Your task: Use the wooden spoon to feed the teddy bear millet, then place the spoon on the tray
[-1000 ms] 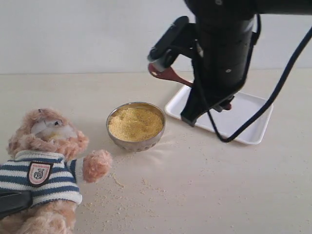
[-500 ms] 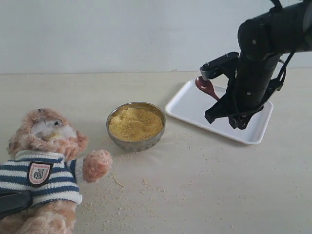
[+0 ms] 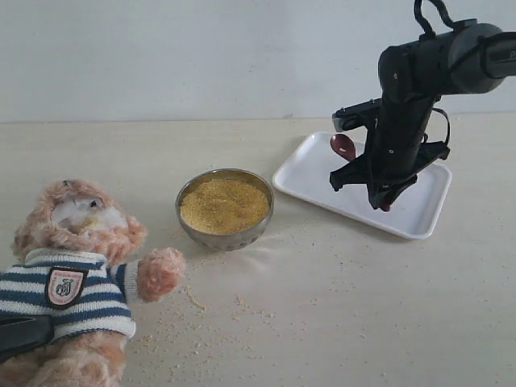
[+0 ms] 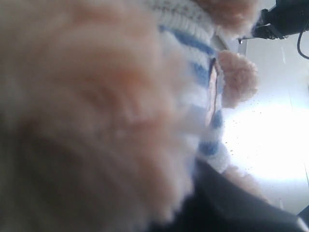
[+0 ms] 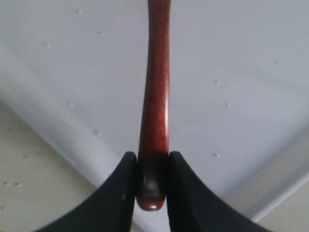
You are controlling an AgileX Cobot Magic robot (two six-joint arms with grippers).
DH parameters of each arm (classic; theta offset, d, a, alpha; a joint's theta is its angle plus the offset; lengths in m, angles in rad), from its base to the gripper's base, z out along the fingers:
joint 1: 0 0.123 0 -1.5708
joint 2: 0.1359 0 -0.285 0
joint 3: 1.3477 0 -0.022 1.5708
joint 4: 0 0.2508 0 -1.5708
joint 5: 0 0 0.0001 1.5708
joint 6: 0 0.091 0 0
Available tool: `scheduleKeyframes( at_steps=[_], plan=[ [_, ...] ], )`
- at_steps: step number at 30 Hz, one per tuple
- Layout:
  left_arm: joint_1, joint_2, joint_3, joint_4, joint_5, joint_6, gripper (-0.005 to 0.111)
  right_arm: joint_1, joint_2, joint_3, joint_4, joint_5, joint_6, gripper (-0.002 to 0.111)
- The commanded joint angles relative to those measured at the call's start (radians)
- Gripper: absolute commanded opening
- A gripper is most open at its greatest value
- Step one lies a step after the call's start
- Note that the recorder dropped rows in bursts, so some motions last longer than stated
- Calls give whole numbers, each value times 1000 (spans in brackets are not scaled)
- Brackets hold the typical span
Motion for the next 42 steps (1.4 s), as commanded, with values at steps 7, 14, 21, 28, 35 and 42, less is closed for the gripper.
scheduleKeyframes(
  at_steps=[7, 14, 21, 28, 35, 42],
  plan=[
    [3, -7, 0, -20, 22, 8, 5, -11, 13, -6, -1, -4, -6, 46],
    [3, -7, 0, -20, 22, 8, 5, -11, -117, 44, 23, -71, -17, 35],
    [3, -7, 0, -20, 22, 8, 5, -11, -434, 405, 20, -367, -16, 0],
    [3, -7, 0, -20, 22, 8, 5, -11, -830, 829, 110, -576, -19, 0],
    [3, -7, 0, -20, 22, 8, 5, -11, -1240, 1053, 132, -522, -10, 0],
    [3, -7, 0, -20, 22, 8, 5, -11, -1498, 1063, 132, -442, -10, 0]
  ],
)
